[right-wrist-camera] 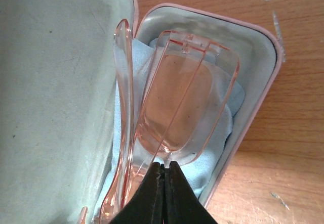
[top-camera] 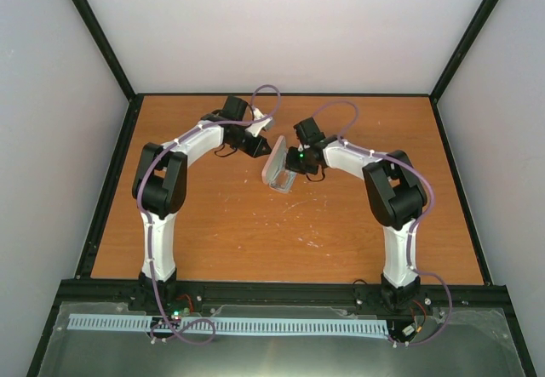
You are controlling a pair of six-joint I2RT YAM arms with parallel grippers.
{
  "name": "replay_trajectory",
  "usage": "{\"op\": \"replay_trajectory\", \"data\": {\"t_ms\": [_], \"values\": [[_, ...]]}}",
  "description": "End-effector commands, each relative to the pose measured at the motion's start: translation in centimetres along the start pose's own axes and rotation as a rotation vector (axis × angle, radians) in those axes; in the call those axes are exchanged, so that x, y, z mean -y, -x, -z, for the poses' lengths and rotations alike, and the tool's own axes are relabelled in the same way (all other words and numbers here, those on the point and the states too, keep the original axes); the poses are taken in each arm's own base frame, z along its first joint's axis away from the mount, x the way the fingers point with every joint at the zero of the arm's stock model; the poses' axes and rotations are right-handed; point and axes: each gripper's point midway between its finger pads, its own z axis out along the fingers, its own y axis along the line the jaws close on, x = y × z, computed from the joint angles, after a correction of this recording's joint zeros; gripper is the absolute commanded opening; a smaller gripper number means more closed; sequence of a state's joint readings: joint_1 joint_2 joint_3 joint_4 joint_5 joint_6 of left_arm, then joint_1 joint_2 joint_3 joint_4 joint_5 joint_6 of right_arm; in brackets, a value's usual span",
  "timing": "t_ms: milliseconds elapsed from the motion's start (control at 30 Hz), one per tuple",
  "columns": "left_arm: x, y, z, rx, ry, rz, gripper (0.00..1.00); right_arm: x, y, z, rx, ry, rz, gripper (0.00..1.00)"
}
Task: Organize the sunglasses
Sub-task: Close the sunglasses case at the center of the board.
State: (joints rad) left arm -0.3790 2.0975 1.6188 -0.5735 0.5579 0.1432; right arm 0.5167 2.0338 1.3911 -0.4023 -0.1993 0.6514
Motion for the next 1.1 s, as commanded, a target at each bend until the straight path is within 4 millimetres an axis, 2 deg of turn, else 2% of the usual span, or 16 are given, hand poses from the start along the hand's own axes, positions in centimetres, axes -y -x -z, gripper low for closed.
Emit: {"op": "replay_trajectory", "data": {"t_ms": [0, 233, 367, 500, 633, 1067], "values": [[0.9, 1.0, -0.1, 0.010, -0.019, -0.018, 0.08, -0.8, 1.5, 2.6, 0.048, -0.019, 0.039, 0.03], [0.9, 1.1, 0.0, 0.014, -0.017, -0.020, 0.08, 0.6, 1.5, 4.4, 0.077, -0.096, 0.039, 0.03], [0.9, 1.1, 0.0, 0.013, -0.017, -0.020, 0.08, 2.2, 1.4, 4.5, 0.088, -0.116, -0.009, 0.03], [0.9, 1.1, 0.0, 0.013, -0.015, -0.020, 0.08, 3.7, 1.2, 3.6, 0.073, -0.118, -0.043, 0.03], [0.9, 1.2, 0.1, 0.013, -0.015, -0.020, 0.08, 4.4, 1.3, 2.7, 0.056, -0.119, -0.042, 0.03], [0.8, 1.3, -0.1, 0.014, -0.016, -0.015, 0.08, 4.0, 1.0, -1.1, -0.004, -0.038, -0.068, 0.03]]}}
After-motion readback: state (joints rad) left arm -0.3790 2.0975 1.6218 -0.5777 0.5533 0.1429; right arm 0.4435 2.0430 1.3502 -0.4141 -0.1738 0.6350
